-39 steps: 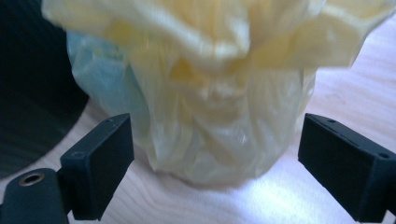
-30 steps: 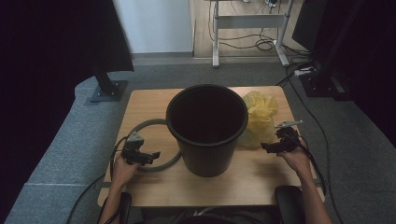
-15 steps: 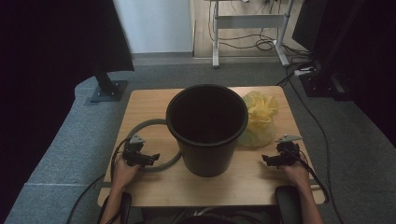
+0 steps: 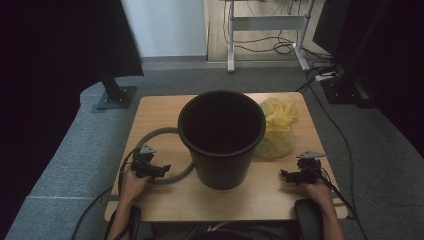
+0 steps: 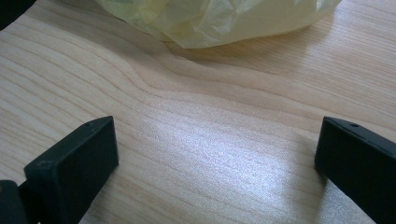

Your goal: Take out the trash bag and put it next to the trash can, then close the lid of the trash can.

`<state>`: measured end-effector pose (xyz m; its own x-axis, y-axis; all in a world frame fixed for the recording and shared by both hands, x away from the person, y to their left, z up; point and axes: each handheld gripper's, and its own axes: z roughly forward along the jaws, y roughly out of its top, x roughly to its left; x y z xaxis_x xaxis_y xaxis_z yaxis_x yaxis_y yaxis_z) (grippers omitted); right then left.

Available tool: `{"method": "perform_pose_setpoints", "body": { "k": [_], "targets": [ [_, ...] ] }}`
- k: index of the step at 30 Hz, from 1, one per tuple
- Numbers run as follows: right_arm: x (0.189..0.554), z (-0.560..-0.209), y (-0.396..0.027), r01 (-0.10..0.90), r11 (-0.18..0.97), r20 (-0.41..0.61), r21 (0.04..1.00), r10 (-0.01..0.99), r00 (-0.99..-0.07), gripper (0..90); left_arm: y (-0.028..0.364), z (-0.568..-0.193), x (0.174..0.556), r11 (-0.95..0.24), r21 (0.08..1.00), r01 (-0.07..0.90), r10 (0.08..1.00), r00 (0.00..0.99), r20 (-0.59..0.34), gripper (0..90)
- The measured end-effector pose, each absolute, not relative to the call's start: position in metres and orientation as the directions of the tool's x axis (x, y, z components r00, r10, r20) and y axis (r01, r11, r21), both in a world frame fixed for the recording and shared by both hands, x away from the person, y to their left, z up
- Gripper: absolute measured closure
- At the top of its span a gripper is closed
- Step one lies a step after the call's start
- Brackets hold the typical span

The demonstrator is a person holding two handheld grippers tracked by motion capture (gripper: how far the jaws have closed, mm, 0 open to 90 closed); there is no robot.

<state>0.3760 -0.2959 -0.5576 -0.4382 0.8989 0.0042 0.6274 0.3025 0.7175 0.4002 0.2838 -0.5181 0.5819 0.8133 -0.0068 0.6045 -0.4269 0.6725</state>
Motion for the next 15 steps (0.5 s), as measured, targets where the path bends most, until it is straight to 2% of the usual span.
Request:
{"method": "perform_pose_setpoints", "body": {
  "k": [15],
  "targets": [
    [0.376,-0.558,-0.296,0.627,0.303,0.005,0.717,0.899,-0.439,0.0,0.315,-0.509,0.425,-0.338,0.696,0.633,0.88,0.475,-0.005,0.0]
  ]
}}
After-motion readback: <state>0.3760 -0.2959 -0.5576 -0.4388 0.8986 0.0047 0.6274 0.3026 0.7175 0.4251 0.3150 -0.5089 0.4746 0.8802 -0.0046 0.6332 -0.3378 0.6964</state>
